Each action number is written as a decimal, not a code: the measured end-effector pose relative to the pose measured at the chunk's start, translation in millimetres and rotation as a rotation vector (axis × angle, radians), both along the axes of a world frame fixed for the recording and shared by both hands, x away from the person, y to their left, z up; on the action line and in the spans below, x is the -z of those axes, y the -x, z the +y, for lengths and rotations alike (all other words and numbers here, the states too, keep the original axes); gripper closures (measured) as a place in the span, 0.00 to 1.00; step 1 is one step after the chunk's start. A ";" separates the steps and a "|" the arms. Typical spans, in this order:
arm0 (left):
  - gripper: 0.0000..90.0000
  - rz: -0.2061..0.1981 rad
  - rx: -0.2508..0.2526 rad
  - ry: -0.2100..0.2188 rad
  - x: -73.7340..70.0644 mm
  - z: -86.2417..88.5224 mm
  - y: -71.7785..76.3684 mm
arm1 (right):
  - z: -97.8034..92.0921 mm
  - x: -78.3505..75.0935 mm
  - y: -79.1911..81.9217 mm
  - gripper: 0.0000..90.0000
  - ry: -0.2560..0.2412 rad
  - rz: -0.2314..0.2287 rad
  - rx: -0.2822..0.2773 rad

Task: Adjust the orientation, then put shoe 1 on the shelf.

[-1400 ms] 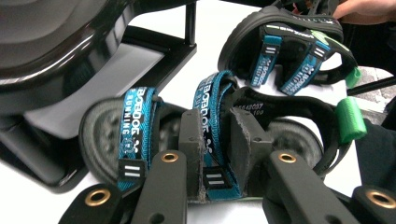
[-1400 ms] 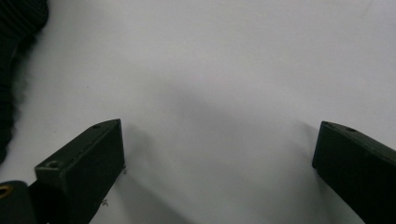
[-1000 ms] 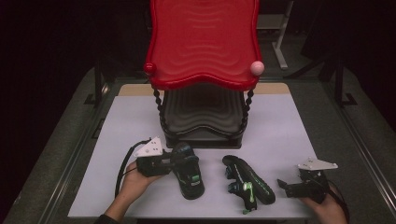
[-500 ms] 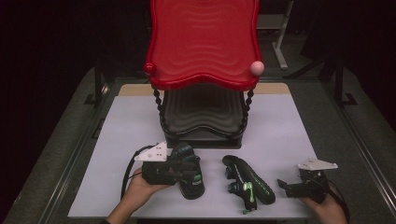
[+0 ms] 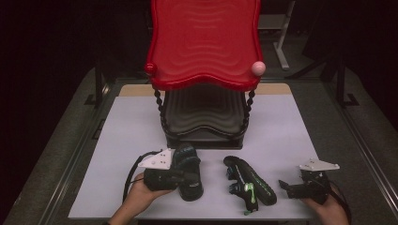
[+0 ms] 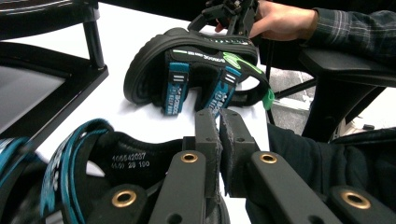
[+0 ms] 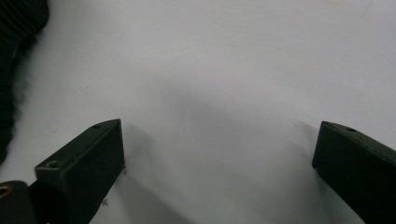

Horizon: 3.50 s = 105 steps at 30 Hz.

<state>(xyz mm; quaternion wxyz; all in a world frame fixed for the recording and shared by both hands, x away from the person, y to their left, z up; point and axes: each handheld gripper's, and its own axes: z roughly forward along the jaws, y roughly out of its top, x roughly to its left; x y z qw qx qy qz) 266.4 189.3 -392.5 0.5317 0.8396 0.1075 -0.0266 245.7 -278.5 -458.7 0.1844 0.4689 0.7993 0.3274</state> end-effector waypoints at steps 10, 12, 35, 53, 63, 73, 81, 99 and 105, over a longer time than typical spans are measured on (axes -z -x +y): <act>0.97 0.025 -0.006 0.020 1.4 21.9 22.9 | 0.1 0.0 0.0 0.02 0.000 0.001 0.000; 0.97 0.026 0.013 0.029 0.8 19.2 27.6 | 0.1 -0.1 0.0 0.02 0.000 0.001 0.001; 0.60 0.035 -0.044 0.043 -4.5 23.6 13.5 | 0.1 0.0 0.0 0.02 0.000 0.001 0.001; 0.43 0.036 -0.098 -0.017 8.7 17.2 -24.2 | 0.2 0.0 0.0 0.02 0.000 0.001 0.001; 0.56 0.053 -0.047 -0.012 25.5 6.4 -29.2 | 0.1 0.0 0.0 0.02 0.000 0.000 0.001; 0.76 0.006 -0.063 0.008 27.7 9.2 -26.6 | 0.1 0.0 0.0 0.02 0.000 0.000 0.001; 0.77 -0.006 -0.054 0.021 22.4 8.5 -23.8 | 0.1 0.0 0.0 0.02 0.000 0.000 0.000; 0.77 -0.029 -0.056 0.077 -22.0 8.9 -20.1 | 0.0 0.0 0.0 0.02 0.000 0.000 0.000; 0.77 -0.050 -0.051 0.096 -38.3 6.1 -19.6 | 0.0 0.1 0.0 0.02 -0.001 -0.001 0.000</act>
